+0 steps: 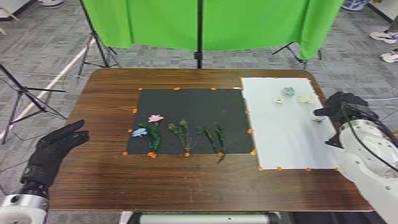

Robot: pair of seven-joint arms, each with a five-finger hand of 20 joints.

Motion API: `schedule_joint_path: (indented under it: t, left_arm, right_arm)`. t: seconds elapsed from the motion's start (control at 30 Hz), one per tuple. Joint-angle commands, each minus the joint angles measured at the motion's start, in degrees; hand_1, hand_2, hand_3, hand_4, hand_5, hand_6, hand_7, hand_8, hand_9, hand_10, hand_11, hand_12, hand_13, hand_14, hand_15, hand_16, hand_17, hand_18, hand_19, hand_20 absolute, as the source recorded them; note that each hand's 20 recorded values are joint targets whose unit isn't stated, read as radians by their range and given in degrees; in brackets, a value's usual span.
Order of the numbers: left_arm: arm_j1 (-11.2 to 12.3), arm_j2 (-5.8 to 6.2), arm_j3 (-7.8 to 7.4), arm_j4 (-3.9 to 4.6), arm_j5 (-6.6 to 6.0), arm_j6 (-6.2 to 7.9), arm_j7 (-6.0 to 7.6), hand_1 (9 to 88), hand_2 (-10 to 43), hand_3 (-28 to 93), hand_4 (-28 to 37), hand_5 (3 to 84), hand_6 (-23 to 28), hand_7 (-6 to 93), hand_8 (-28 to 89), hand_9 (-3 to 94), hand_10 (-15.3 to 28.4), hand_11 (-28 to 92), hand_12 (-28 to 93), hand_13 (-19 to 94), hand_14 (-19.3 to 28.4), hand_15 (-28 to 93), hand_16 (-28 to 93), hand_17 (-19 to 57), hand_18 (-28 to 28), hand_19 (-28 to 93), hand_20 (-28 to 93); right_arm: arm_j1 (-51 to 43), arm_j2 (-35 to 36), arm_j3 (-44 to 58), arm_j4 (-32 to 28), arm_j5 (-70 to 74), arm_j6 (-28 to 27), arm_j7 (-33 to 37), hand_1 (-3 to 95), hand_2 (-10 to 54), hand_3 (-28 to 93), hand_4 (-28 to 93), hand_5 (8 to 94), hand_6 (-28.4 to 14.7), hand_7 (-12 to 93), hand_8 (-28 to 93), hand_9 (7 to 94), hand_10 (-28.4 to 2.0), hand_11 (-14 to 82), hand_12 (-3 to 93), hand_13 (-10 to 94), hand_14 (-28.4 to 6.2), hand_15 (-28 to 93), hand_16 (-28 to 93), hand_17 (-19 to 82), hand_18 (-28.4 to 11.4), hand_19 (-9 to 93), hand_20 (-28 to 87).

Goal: Arrange flowers

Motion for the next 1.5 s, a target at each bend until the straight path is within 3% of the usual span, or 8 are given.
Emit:
schedule_joint_path:
  t: [0.03, 0.27, 0.5, 1.0, 1.07, 1.2, 1.3, 1.5]
  left_arm:
    - [1.0, -0.67, -0.09, -0.14, 0.37, -0.09, -0.68, 34.4, 7.6, 65, -11.1, 42.1, 6.3, 9.5, -6, 43.8, 14.4, 18, 10, 37, 18.5, 16, 0, 9.6, 12.4, 11, 19]
    - [1.2, -0.94, -0.07, -0.16, 0.43, -0.10, -0.60, 34.1, 7.6, 65, -11.1, 42.2, 6.2, 9.5, -6, 43.8, 14.4, 18, 10, 37, 18.4, 16, 0, 9.6, 12.4, 11, 19]
    - [1.0, -0.96, -0.06, -0.07, 0.43, -0.04, -0.78, 34.0, 7.5, 65, -11.3, 42.3, 6.3, 9.5, -6, 43.8, 14.4, 18, 10, 37, 18.4, 16, 0, 9.5, 12.4, 11, 19]
    - [1.0, -1.25, -0.05, -0.04, 0.43, -0.07, -1.08, 34.0, 7.7, 65, -11.3, 42.4, 6.3, 9.4, -6, 43.7, 14.4, 18, 10, 37, 18.4, 16, 0, 9.4, 12.4, 11, 19]
    - [1.3, -1.40, -0.11, -0.26, 0.46, 0.25, -0.99, 33.9, 7.7, 65, -11.3, 42.4, 6.4, 9.3, -6, 43.7, 14.4, 18, 10, 37, 18.4, 16, 0, 9.4, 12.4, 11, 19]
    - [1.3, -1.38, -0.22, -0.27, 0.44, 0.18, -1.18, 33.9, 7.7, 65, -11.3, 42.4, 6.4, 9.3, -6, 43.7, 14.4, 18, 10, 37, 18.4, 15, 0, 9.4, 12.4, 11, 19]
    - [1.4, -1.42, -0.29, -0.32, 0.45, 0.33, -1.11, 33.8, 7.6, 65, -11.3, 42.5, 6.3, 9.3, -6, 43.7, 14.4, 18, 10, 37, 18.4, 16, 0, 9.4, 12.4, 11, 19]
    - [1.6, -1.24, -0.53, -0.52, 0.33, 0.40, -1.30, 33.7, 7.7, 65, -11.4, 42.5, 6.3, 9.3, -6, 43.7, 14.4, 18, 10, 37, 18.4, 16, 0, 9.3, 12.4, 11, 19]
  right_arm:
    - [-2.9, -0.2, -0.7, 1.0, 2.7, 1.9, 0.2, 32.8, -9.5, 65, -12, 58.7, 2.6, 16, -12, 81.5, -13.6, 24.7, 24.7, 88, -4.3, 61, 36, 59, -17.7, 93, 60]
    - [-2.6, -0.7, -2.3, 1.0, 3.1, 5.6, -0.6, 37.4, -9.5, 66, -14, 60.2, 3.0, 18, -13, 82.0, -11.9, 24.8, 24.1, 90, -2.8, 60, 36, 60, -17.2, 93, 61]
    - [-2.6, -0.6, -2.6, 0.4, 4.1, 6.5, -1.1, 36.7, -9.5, 67, -15, 59.2, 0.9, 17, -12, 81.6, -12.3, 24.5, 23.8, 90, -2.4, 60, 37, 60, -16.5, 93, 60]
    - [4.2, -1.3, -12.1, 3.3, 2.1, 9.8, -3.5, 42.2, -9.5, 67, -18, 62.5, 1.7, 19, -11, 84.9, -11.1, 25.8, 23.7, 91, -1.2, 59, 37, 61, -15.5, 93, 59]
    - [5.0, -1.5, -13.6, 4.0, 2.9, 12.8, -3.8, 46.1, -9.5, 65, -19, 64.0, 2.6, 20, -12, 86.5, -10.3, 22.6, 29.0, 91, -1.2, 59, 37, 61, -15.4, 93, 59]
    - [5.5, -1.4, -14.9, 4.8, 4.1, 17.7, -4.6, 56.3, -9.5, 58, -18, 73.0, 3.1, 24, 2, 91.0, -8.2, 17.4, 36.8, 92, -1.0, 60, 37, 62, -15.2, 93, 61]
    - [5.7, -0.8, -14.5, 3.6, 4.8, 17.4, -4.4, 58.7, -9.5, 57, -18, 78.4, 3.2, 25, 4, 92.5, -8.1, 17.4, 37.6, 93, -0.8, 60, 37, 63, -15.2, 93, 62]
    - [6.9, 0.1, -11.5, -4.0, 7.7, 16.4, -4.1, 59.6, -9.5, 58, -18, 80.1, 2.4, 24, 5, 93.2, -7.9, 16.7, 38.5, 93, -0.5, 60, 37, 64, -15.1, 93, 62]
